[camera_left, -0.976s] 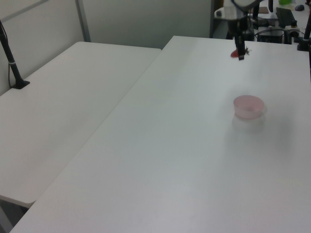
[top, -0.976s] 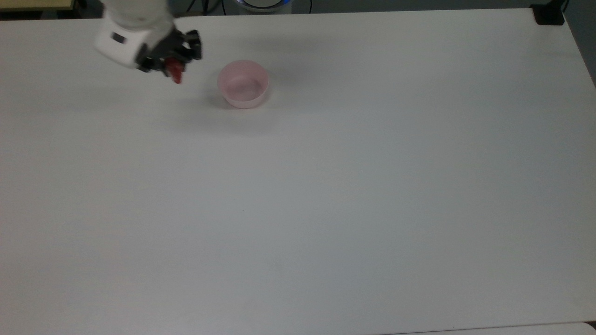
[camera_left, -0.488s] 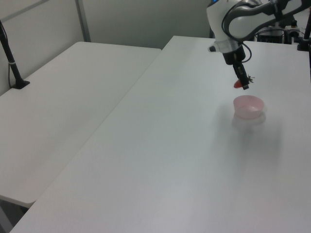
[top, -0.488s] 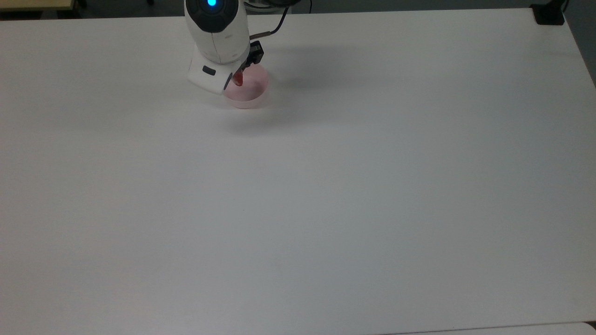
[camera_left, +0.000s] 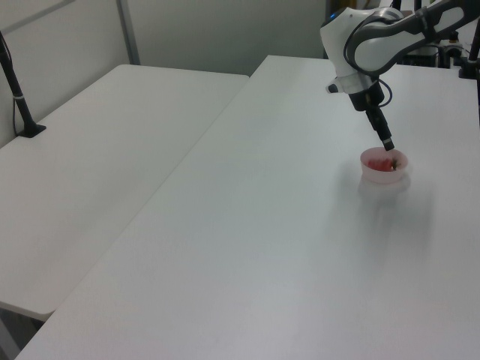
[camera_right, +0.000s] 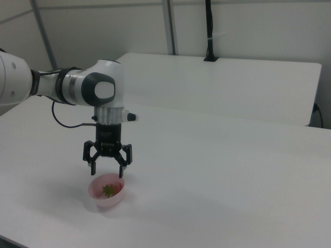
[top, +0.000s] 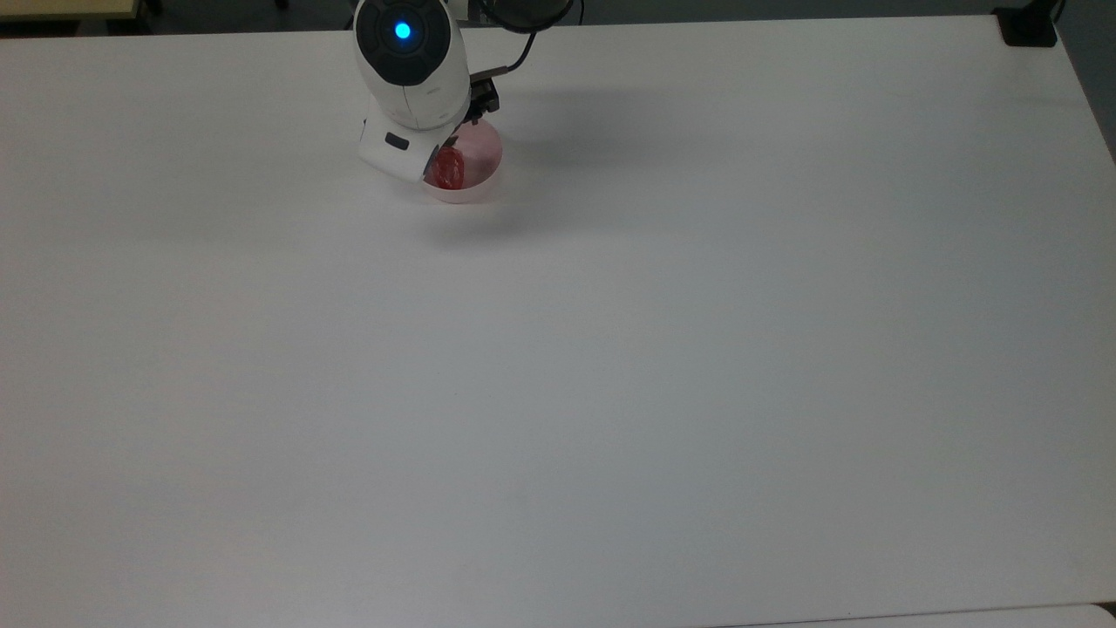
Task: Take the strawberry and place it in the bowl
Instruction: 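Lower the strawberry into the bowl and open the gripper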
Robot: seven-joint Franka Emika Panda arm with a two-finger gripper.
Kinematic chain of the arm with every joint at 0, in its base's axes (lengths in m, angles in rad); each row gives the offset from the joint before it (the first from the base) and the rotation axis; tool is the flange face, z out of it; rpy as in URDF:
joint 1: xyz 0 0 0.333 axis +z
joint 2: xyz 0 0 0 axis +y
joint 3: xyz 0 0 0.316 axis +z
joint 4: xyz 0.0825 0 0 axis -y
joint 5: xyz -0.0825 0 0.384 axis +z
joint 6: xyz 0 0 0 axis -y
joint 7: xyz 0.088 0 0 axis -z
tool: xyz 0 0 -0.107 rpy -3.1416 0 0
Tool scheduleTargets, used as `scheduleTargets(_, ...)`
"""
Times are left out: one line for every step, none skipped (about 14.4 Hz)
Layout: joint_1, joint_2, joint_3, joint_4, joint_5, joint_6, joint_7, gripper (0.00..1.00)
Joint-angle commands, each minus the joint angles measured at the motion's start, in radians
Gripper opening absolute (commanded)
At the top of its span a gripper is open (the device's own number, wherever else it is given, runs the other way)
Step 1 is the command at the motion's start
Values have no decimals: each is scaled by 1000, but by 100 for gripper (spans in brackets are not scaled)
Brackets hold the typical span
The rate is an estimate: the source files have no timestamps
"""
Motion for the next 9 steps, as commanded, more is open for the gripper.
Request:
scheduleTargets(-5,-32,67,74,7,-21,201,100)
scheduleTargets(-11,-30,106,123,-4,-18,286,100)
scheduleTargets(-29,-30,133,178,-18,-16,350,100)
scheduleTargets(-75,-32,150,259,-21,-19,365,100)
scheduleTargets(-113,-35,170,309,-12,-16,366,100)
scheduleTargets(-139,-44,196,329,-12,-13,378,100)
scheduleTargets(-172,-53,230,334,-12,-11,378,100)
scheduleTargets(-224,-70,267,334,-10,-10,378,100)
scheduleTargets(-236,-76,276,334,-9,-10,378,100)
